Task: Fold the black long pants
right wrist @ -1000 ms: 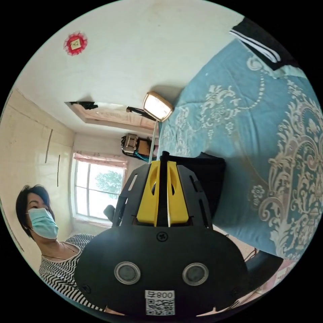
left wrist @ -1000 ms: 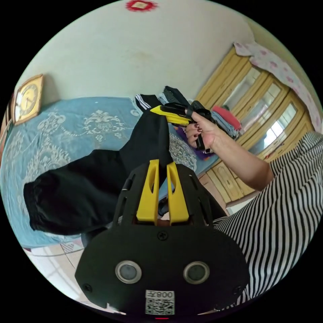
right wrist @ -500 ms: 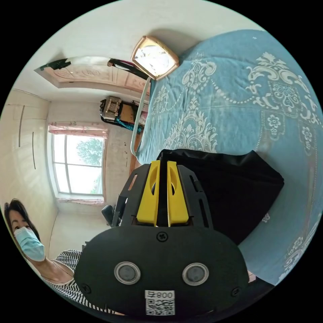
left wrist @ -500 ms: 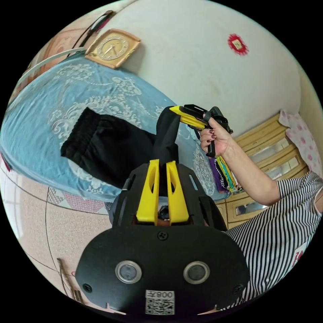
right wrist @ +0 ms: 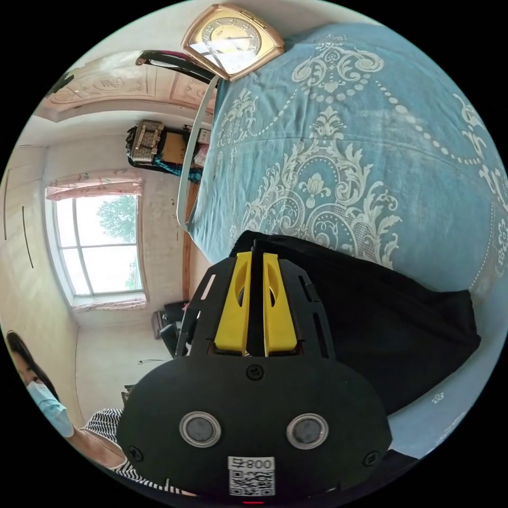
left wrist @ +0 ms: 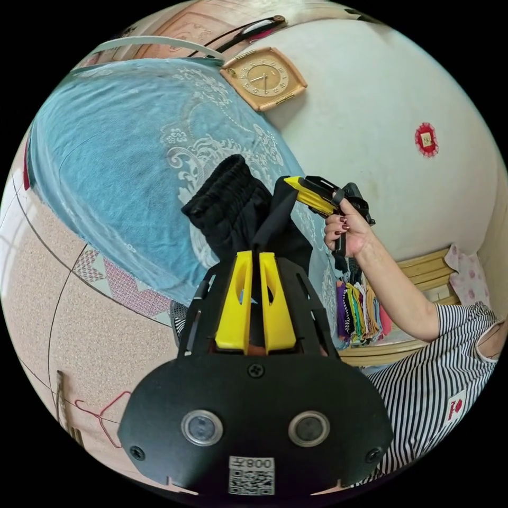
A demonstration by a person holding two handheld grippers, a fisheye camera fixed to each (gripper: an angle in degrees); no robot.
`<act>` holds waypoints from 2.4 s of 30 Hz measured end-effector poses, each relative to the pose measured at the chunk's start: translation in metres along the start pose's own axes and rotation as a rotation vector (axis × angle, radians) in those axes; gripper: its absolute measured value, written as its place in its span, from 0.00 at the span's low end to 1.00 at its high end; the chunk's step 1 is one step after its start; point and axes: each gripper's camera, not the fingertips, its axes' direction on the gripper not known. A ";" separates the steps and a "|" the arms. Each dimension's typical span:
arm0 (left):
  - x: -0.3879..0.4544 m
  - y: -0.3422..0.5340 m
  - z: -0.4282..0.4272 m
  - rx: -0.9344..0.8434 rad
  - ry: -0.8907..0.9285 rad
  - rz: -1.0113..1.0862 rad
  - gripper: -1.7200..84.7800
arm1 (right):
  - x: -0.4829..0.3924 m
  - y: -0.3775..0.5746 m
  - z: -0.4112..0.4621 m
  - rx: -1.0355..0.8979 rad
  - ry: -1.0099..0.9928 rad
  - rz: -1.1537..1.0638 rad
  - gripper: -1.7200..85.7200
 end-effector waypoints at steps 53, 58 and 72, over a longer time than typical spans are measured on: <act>0.028 0.124 0.177 -0.138 -0.094 0.246 0.05 | -0.090 0.012 0.031 -0.101 0.241 -0.329 0.02; 0.036 0.161 0.239 -0.339 0.084 0.199 0.09 | -0.003 0.090 -0.026 -0.043 0.097 -0.139 0.04; 0.011 0.170 0.370 -0.584 0.239 -0.057 0.07 | 0.163 0.235 -0.009 -0.016 -0.271 0.233 0.13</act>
